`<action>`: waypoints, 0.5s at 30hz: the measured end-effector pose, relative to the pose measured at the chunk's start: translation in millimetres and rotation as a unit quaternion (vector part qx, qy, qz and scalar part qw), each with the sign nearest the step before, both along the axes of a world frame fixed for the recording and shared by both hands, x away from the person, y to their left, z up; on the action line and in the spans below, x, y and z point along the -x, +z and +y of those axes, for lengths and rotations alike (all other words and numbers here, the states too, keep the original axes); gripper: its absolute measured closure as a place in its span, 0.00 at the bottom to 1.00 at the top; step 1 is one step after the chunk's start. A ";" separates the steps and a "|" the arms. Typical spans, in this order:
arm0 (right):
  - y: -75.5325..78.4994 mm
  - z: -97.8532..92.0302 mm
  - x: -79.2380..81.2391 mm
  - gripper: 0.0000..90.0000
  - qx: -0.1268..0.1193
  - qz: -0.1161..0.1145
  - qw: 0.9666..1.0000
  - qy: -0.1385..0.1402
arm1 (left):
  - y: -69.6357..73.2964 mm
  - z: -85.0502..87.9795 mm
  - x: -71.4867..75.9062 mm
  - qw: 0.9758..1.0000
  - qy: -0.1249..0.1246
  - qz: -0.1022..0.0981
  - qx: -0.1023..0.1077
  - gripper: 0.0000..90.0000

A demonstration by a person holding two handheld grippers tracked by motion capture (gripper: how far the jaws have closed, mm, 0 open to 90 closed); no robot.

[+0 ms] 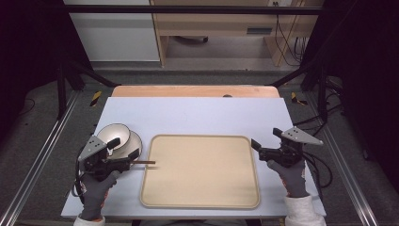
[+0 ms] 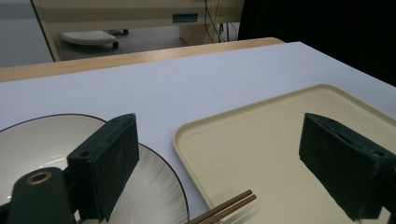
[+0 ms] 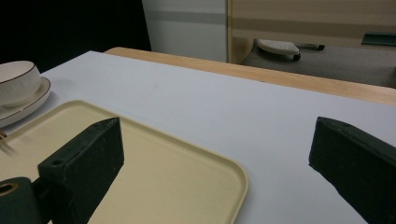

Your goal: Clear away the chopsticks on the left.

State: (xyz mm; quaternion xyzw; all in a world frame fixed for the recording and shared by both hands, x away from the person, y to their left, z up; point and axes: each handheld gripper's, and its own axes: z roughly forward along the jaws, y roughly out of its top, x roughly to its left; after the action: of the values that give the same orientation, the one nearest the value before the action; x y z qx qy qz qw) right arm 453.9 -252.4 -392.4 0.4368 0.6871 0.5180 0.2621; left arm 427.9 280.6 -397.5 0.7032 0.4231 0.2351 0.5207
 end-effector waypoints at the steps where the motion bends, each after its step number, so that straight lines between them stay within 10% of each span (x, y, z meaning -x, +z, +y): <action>1: 0.6 -0.1 0.5 0.04 0.001 0.000 1.000 0.001 | 0.1 1.3 0.9 1.000 -0.001 -0.001 -0.001 0.13; 15: 3.3 0.2 2.6 0.04 0.002 0.002 1.000 0.000 | -3.6 28.2 19.4 1.000 -0.007 0.005 -0.005 0.13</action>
State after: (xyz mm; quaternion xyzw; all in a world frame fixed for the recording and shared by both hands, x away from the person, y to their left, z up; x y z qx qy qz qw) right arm 451.2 -252.2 -389.1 0.4373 0.6887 0.5157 0.2616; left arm 408.4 308.8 -401.1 0.7100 0.4199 0.2301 0.5165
